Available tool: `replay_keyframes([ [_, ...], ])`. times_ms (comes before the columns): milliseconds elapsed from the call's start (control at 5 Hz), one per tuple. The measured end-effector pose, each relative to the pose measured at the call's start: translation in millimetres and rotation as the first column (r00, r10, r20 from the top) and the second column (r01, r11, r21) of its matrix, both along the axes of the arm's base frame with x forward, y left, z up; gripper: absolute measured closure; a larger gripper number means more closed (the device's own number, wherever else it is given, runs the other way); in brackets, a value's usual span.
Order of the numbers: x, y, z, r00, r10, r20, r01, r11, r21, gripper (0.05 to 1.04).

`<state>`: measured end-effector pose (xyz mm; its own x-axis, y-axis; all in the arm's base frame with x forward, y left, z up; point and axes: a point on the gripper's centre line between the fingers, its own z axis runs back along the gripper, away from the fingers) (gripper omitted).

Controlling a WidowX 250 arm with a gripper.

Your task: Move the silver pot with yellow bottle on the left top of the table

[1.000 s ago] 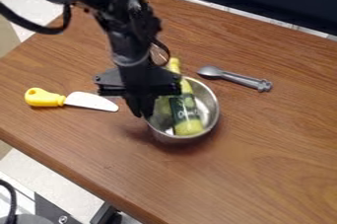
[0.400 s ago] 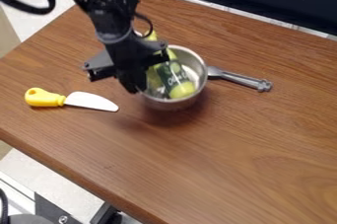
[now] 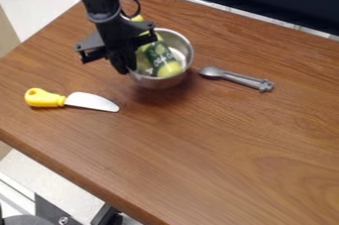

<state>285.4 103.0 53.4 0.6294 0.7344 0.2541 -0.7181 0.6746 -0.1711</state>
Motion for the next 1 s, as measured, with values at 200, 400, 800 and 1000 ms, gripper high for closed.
replay_keyframes([
  [200, 11.3, 10.5, -2.4, 1.000, 0.010, -0.016, -0.010, 1.000, -0.018, 1.026],
  [400, 25.4, 18.6, 0.8, 1.000, 0.015, -0.025, -0.016, 0.999, -0.028, 1.026],
  [800, 61.4, 24.5, -8.5, 0.996, 0.077, -0.042, -0.078, 0.997, -0.007, 1.026],
  [1000, 76.0, 30.5, -14.9, 0.991, 0.127, -0.035, -0.126, 0.991, 0.033, 1.026],
])
